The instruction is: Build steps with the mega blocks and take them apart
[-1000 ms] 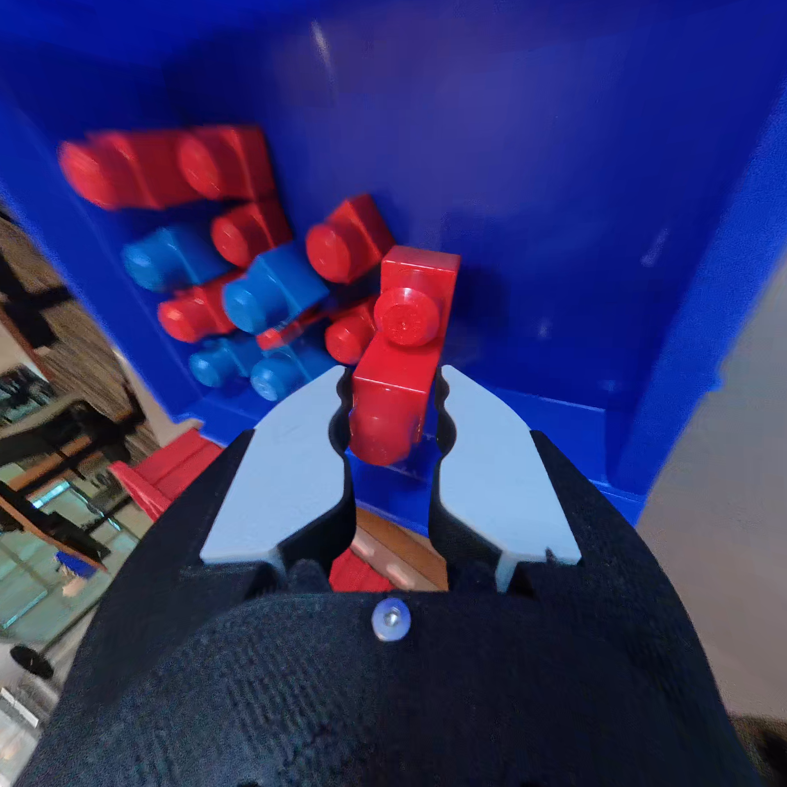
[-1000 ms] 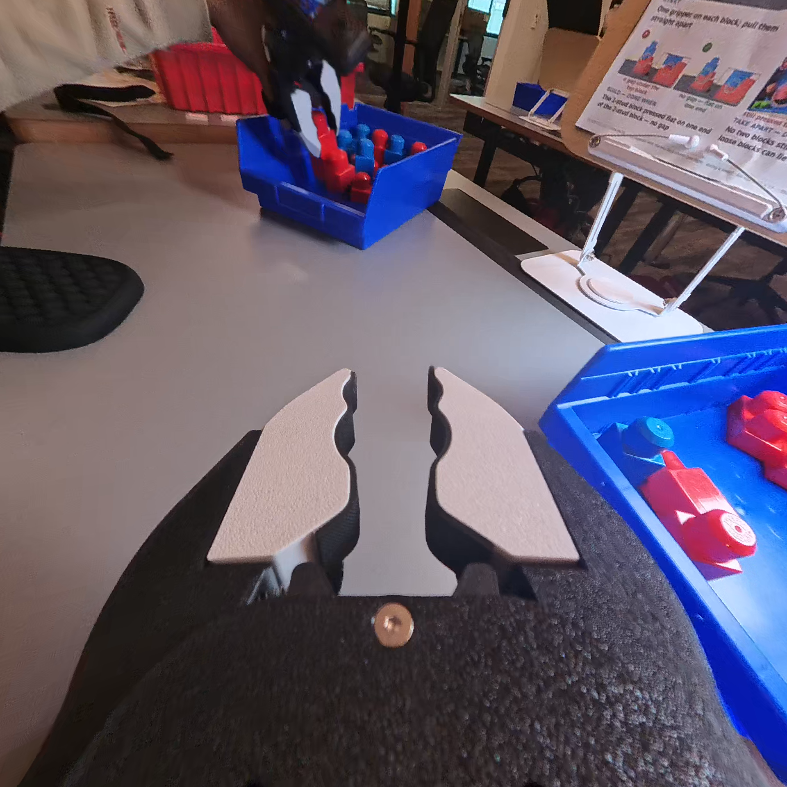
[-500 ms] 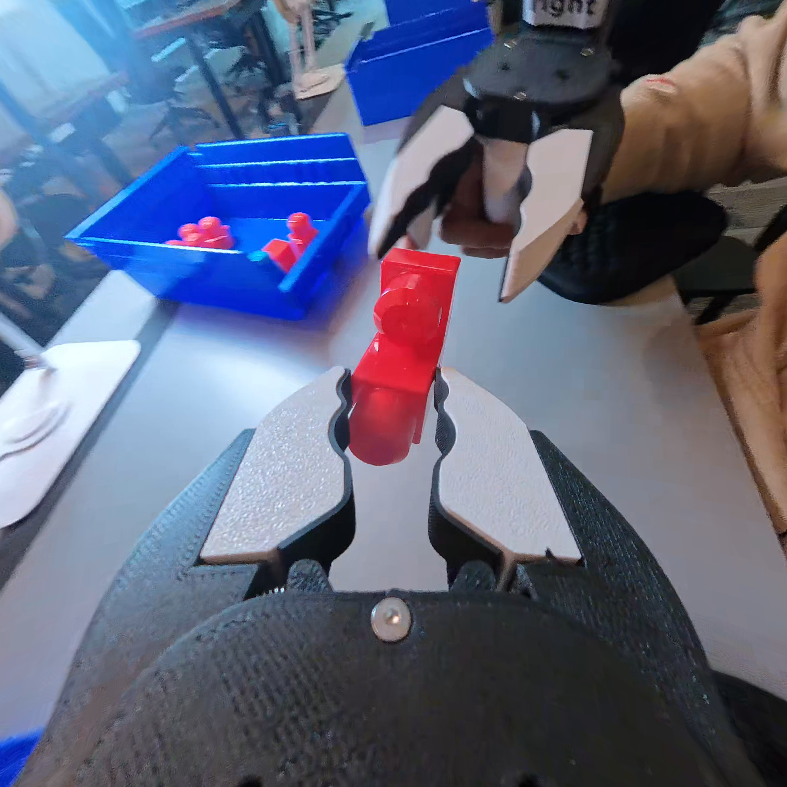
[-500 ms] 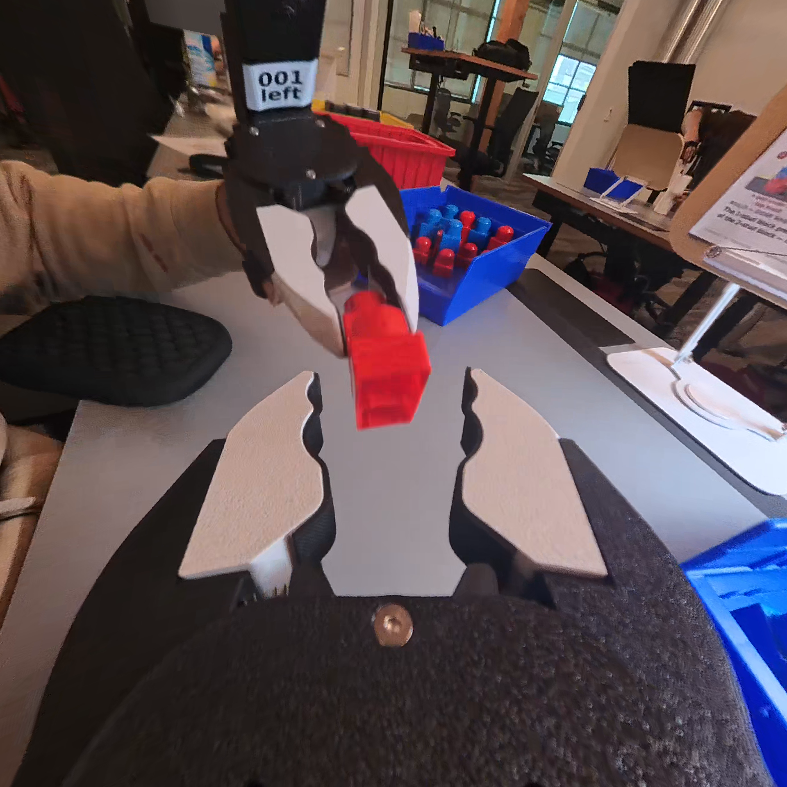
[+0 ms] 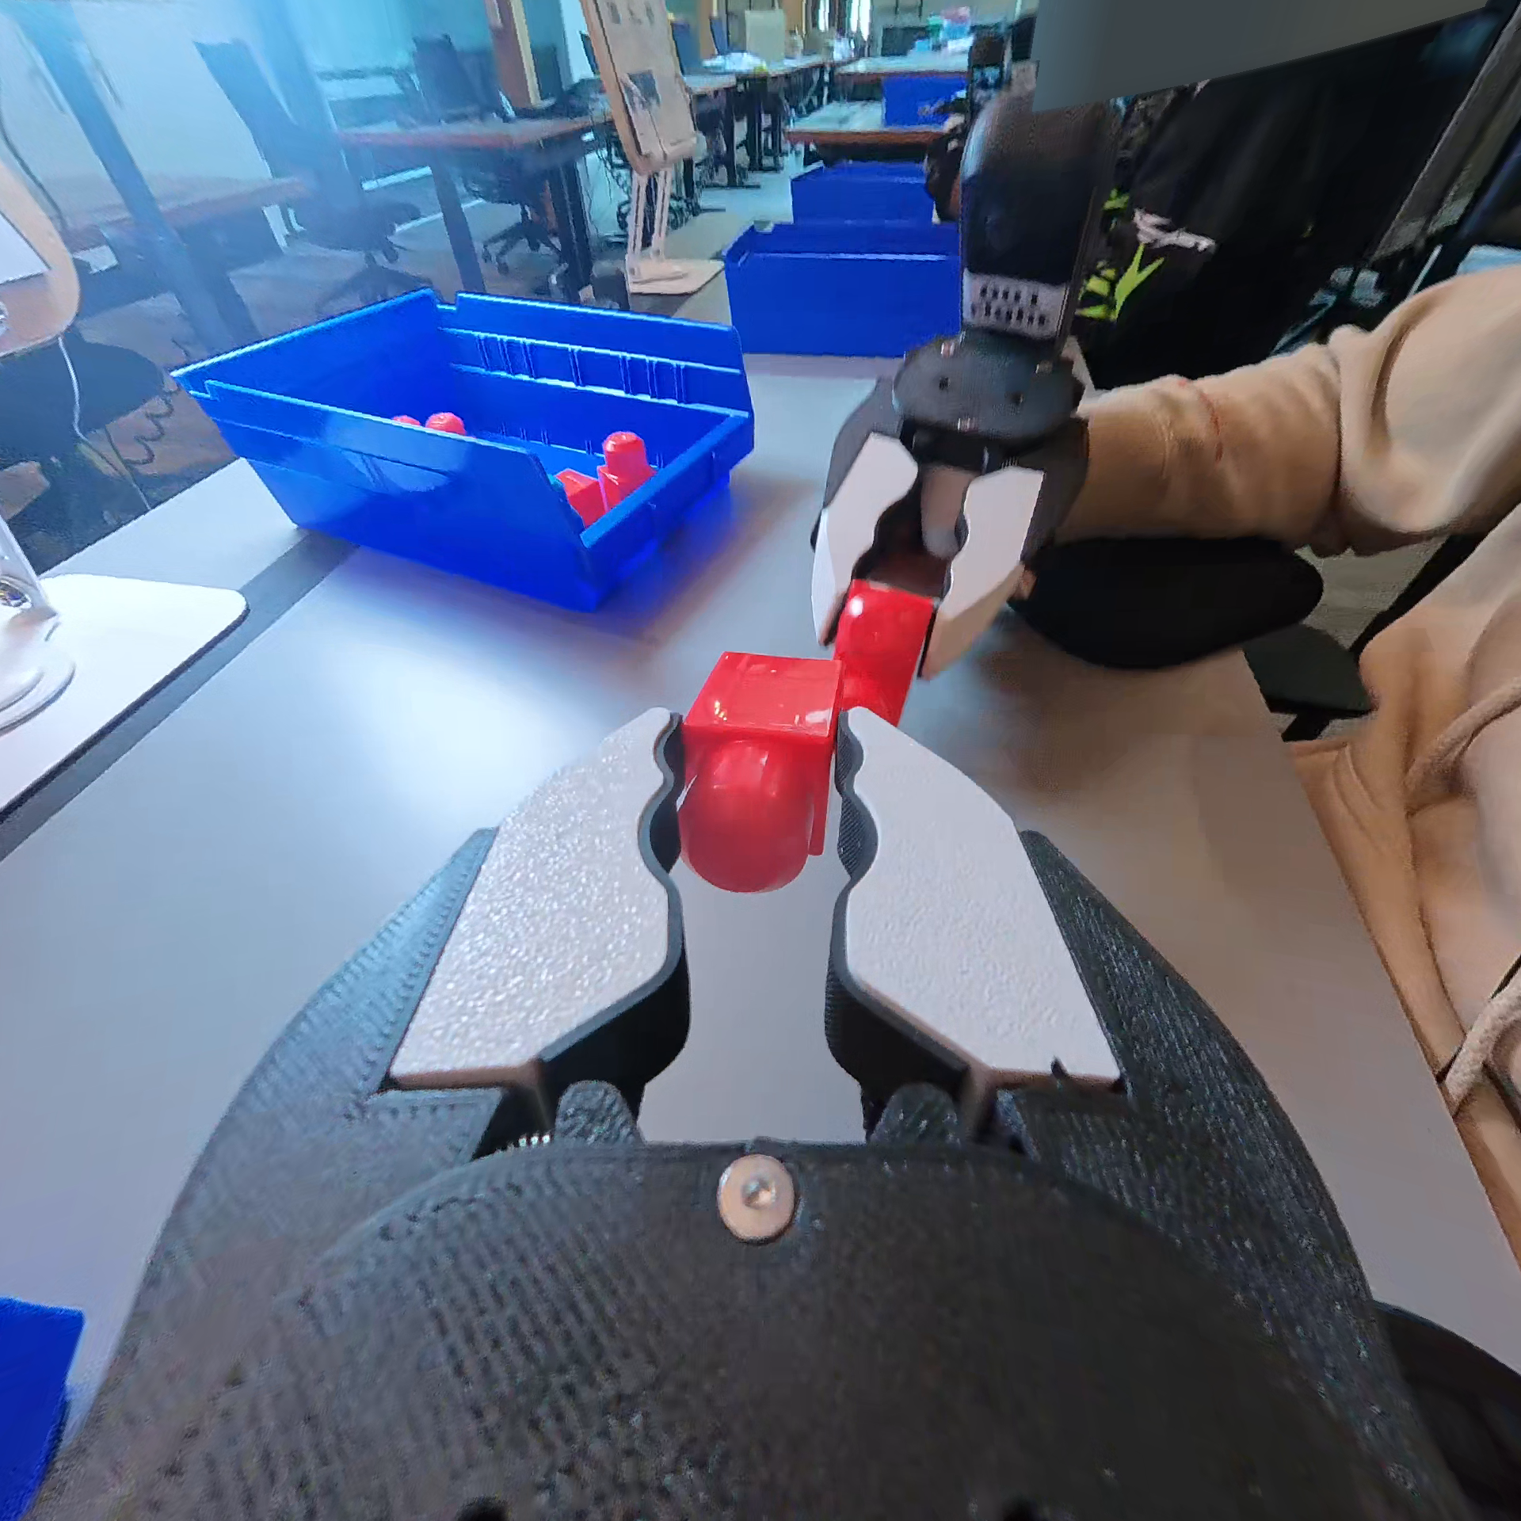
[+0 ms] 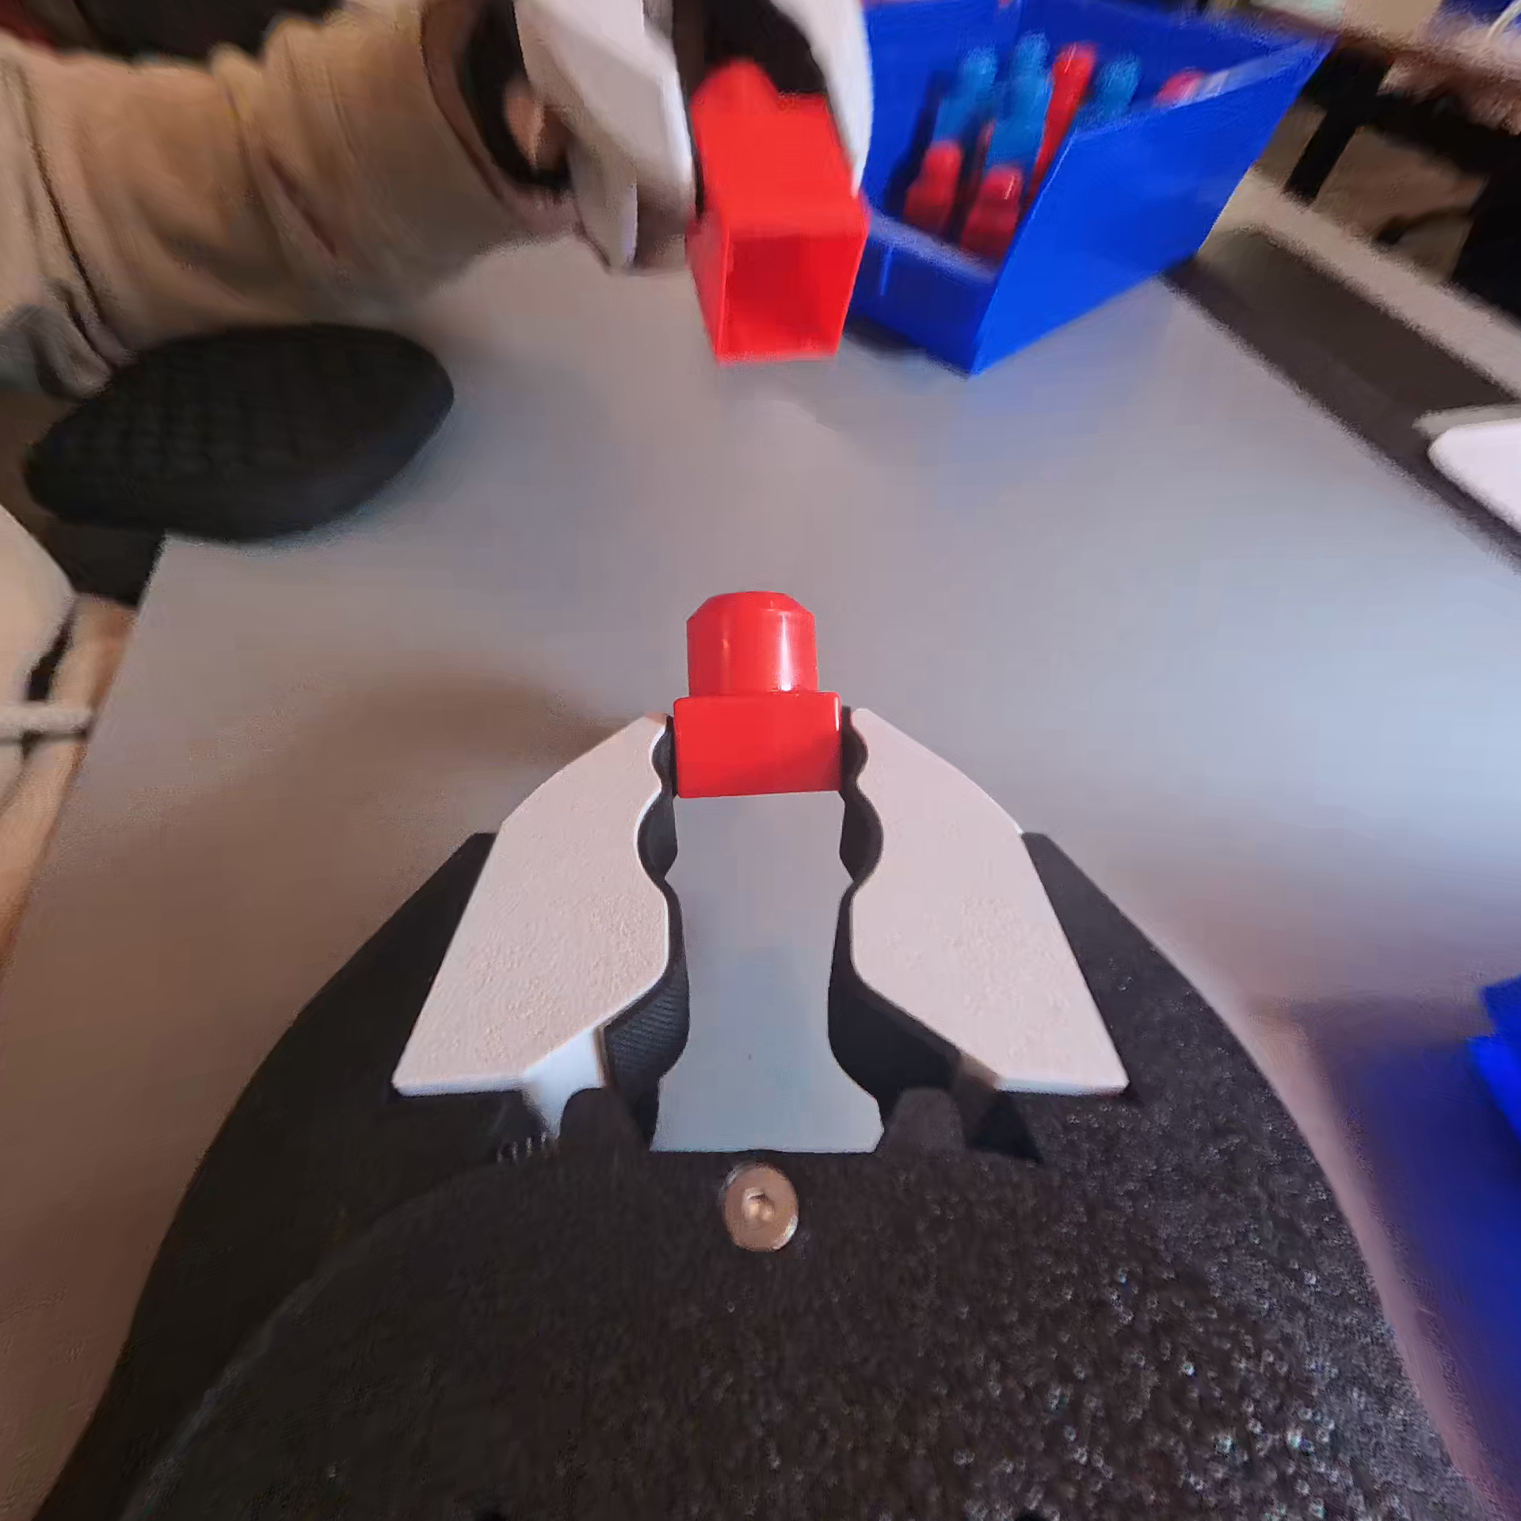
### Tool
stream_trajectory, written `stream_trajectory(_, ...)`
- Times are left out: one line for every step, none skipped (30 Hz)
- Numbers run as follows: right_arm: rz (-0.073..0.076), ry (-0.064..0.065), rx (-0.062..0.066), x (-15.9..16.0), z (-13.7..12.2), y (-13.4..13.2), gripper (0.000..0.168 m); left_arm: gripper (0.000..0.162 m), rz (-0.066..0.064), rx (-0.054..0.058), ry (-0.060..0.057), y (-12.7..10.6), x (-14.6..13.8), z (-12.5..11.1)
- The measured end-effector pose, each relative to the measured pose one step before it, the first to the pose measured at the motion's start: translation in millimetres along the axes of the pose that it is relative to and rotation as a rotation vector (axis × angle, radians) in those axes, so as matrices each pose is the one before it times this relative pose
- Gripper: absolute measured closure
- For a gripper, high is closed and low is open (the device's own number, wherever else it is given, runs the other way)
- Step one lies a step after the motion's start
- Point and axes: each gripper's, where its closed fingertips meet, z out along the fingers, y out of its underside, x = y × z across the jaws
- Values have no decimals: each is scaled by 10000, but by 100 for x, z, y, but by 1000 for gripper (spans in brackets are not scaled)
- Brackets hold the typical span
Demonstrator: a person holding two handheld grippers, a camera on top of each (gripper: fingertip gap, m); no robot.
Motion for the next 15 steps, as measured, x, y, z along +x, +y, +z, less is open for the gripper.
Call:
stream_trajectory(12, -100, -517, -73, 570, 1153, 131, 127, -96, 127, -20, -43, -107, -10)
stream_trajectory(-149, 17, -637, 57, 504, 1277, 131, 127, -50, 112, -15, -53, -45, 42)
stream_trajectory(-201, -53, -715, -59, 365, 1309, 131, 127, -56, 88, 40, -45, 65, 70)
stream_trajectory(-174, -64, -789, -70, 263, 1285, 130, 127, -71, 53, 107, -6, 175, 115)
stream_trajectory(-171, 232, -487, 292, 84, 692, 123, 127, -39, -9, 76, 67, 172, 154)
stream_trajectory(-99, 306, -63, 358, -170, -61, 115, 127, 42, -73, 16, 144, 130, 196)
stream_trajectory(84, 108, 168, 176, -316, -490, 109, 127, 85, -122, 62, 187, 241, 243)
stream_trajectory(240, 34, 423, 126, -390, -911, 108, 127, 74, -94, 102, 149, 342, 290)
stream_trajectory(267, -45, 617, -44, -430, -1224, 108, 127, 63, -52, 100, 94, 374, 345)
stream_trajectory(201, -146, 675, -328, -385, -1356, 108, 127, 52, -70, 114, 112, 409, 419)
stream_trajectory(105, -170, 666, -523, -258, -1381, 108, 127, 63, -73, 134, 134, 490, 487)
stream_trajectory(40, -158, 593, -618, -80, -1271, 108, 127, 71, -63, 147, 132, 544, 550)
stream_trajectory(5, -139, 492, -644, 89, -1088, 108, 127, 60, -41, 191, 96, 646, 609)
stream_trajectory(-49, -107, 398, -623, 195, -868, 109, 127, 37, -44, 216, 93, 697, 653)
stream_trajectory(-119, -70, 235, -526, 232, -532, 114, 127, 59, -51, 185, 96, 639, 665)
